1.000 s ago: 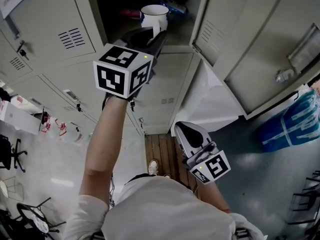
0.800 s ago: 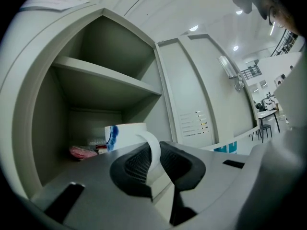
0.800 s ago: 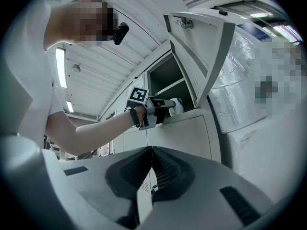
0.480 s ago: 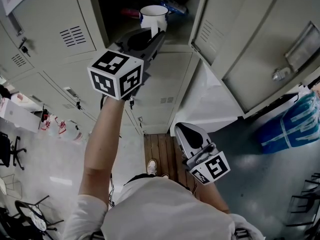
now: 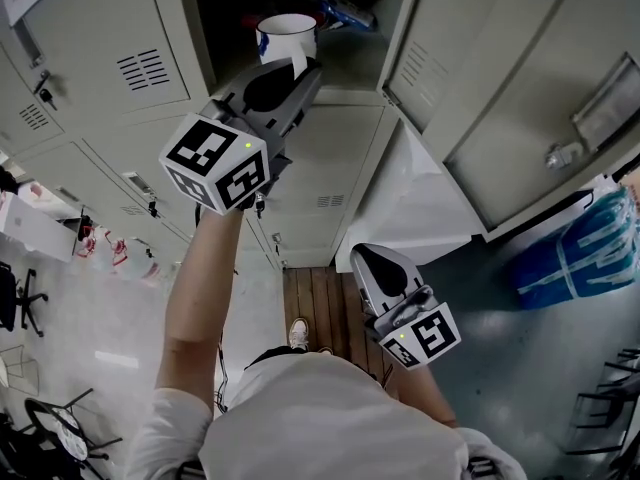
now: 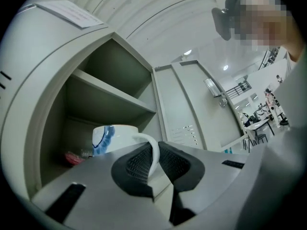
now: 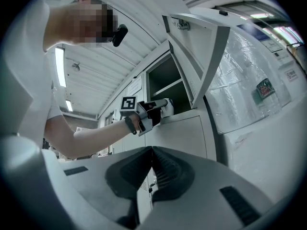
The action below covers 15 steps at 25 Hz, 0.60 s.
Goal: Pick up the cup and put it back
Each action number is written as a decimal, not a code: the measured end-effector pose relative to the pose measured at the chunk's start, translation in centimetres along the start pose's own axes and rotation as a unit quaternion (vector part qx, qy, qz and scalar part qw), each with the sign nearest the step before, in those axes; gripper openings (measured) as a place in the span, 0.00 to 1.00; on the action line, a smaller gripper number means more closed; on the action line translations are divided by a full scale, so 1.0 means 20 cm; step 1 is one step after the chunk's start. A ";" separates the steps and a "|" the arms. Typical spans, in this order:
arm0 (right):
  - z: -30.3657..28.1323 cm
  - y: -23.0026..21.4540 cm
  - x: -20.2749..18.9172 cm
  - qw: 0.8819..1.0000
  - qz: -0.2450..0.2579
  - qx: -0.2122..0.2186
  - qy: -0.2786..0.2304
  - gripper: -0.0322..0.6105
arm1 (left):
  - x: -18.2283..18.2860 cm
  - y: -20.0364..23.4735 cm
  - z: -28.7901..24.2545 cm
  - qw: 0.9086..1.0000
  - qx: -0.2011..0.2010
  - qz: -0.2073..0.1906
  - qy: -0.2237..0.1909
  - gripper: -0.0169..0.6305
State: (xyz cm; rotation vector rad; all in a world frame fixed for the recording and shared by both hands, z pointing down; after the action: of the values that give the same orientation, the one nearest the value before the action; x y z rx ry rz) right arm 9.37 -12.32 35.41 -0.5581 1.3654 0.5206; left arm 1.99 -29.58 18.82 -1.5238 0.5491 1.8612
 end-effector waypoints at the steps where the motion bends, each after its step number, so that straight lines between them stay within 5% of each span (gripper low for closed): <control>1: 0.00 0.00 0.00 1.000 0.001 0.000 0.000 0.08 | 0.00 0.00 0.01 1.000 -0.002 0.001 -0.001 0.11; 15: 0.06 -0.12 0.07 0.999 0.011 -0.028 -0.014 0.08 | 0.04 -0.15 0.24 0.998 -0.029 -0.040 -0.038 0.11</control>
State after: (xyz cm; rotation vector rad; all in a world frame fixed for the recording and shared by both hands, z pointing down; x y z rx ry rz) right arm 11.97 -13.27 34.26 -0.5798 1.3343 0.5852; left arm 0.70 -24.07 19.46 -1.4831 0.3959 1.8807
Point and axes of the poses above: the fingertips, and each gripper's own axes: z backward along the fingers, y to its left, x out of its top, the point moved 1 cm from there along z, backward along the fingers, and after that the axes turned 8 degrees about x, right-handed, at the moved point
